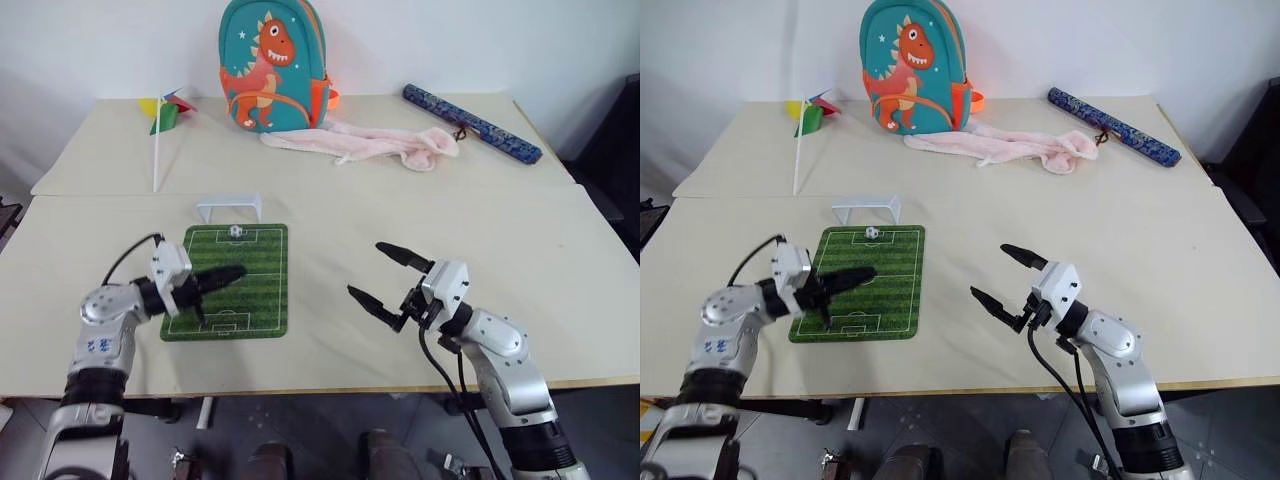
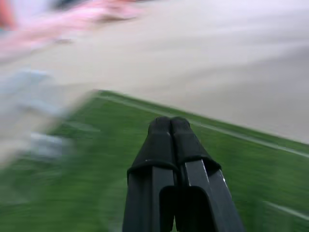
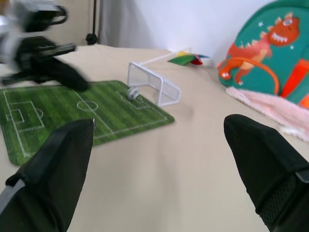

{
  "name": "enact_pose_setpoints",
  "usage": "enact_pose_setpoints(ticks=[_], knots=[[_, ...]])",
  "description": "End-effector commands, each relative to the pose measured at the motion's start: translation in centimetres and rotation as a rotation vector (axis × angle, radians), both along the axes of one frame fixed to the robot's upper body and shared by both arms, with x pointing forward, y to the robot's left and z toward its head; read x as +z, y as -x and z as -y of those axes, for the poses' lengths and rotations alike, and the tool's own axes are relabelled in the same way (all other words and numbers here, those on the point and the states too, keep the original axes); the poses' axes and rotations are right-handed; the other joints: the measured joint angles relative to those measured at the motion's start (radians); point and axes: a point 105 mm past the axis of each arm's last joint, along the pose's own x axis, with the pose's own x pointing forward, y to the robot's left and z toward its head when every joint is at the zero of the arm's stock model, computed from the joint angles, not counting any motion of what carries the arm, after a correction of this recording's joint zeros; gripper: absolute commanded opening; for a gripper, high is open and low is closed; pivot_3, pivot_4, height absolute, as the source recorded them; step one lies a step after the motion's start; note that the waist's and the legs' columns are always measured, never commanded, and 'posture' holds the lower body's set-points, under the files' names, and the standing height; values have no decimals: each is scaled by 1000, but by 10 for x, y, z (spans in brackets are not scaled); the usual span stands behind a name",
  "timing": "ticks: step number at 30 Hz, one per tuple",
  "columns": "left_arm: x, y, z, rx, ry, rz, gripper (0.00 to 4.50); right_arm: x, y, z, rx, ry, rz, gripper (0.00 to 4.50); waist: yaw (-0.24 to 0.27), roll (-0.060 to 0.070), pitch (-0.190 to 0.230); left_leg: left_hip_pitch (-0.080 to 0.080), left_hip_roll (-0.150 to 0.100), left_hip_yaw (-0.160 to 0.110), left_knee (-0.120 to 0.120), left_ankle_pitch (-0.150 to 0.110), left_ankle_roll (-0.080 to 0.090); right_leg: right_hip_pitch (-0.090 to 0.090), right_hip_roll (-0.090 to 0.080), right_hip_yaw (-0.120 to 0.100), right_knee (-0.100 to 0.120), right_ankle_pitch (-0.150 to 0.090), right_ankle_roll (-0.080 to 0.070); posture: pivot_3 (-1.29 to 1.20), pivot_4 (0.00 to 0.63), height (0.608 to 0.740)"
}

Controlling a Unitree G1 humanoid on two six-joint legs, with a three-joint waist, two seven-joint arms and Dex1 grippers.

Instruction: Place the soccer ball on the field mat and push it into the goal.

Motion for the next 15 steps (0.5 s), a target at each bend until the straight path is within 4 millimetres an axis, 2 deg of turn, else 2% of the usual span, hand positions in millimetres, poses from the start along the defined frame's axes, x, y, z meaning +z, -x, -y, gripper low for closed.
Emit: enact_pose_setpoints(ticks=[1,4,9,11,15], knots=[[30,10,-20,37,14,55,18,14,3,4,0,-13,63,4500,5,0,0,0,0,0,0,0,0,0,0,0,0,0,0,0,150,740],[31,31,-70,195,-71,37,18,14,-1,12,15,2,67,4500,1,0,0,1,0,0,2,0,-1,0,0,1,-1,0,0,0,150,740],[31,55,-114,359,-121,28,18,10,4,15,103,50,53,4500,13,1,0,2,1,1,0,0,0,0,0,1,-2,0,-1,0,150,740],[35,57,-122,412,-115,49,18,8,9,16,139,66,53,4500,19,1,0,1,1,-1,0,0,0,0,0,1,-3,0,-1,0,150,740],[35,60,-126,441,-122,83,18,8,10,19,160,56,46,4500,23,0,0,1,0,-1,1,0,0,1,-1,1,-4,0,-1,0,150,740]])
